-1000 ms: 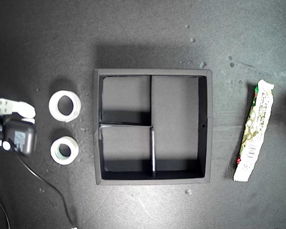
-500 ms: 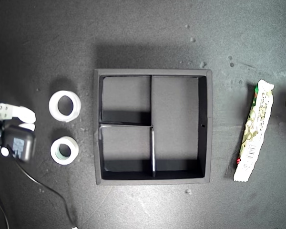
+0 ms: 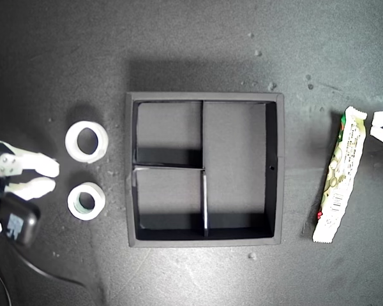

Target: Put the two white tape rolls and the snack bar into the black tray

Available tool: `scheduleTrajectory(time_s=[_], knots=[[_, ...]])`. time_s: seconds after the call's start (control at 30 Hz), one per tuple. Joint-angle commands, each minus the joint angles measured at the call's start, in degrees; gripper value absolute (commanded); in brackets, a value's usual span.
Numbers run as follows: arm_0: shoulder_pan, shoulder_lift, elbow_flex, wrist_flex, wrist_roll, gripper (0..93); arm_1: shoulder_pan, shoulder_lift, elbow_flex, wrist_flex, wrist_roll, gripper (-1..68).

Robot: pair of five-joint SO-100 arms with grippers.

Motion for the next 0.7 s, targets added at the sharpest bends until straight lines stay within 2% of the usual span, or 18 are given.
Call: scheduleTrajectory(time_s=[0.0,0.13,0.3,0.4,0.67], knots=[[-1.8,2.6,-1.8,-7.2,5.5,13.0,2.8,0.3,-1.8,-1.8,-9.0,-0.4],[-4.2,2.6,-4.3,-10.5,10.3,13.0,4.6,0.3,1.0,-4.4,9.5,-0.4],[-5.9,2.6,-4.5,-11.6,12.4,13.3,4.5,0.3,1.7,-2.1,19.2,-0.4],[-6.1,2.7,-4.5,-11.6,13.5,13.4,5.0,0.3,1.1,-2.0,14.3,-0.4],[-6.6,2.7,-3.4,-12.6,15.6,16.8,2.8,-0.4,-11.6,3.7,-15.5,-0.6]])
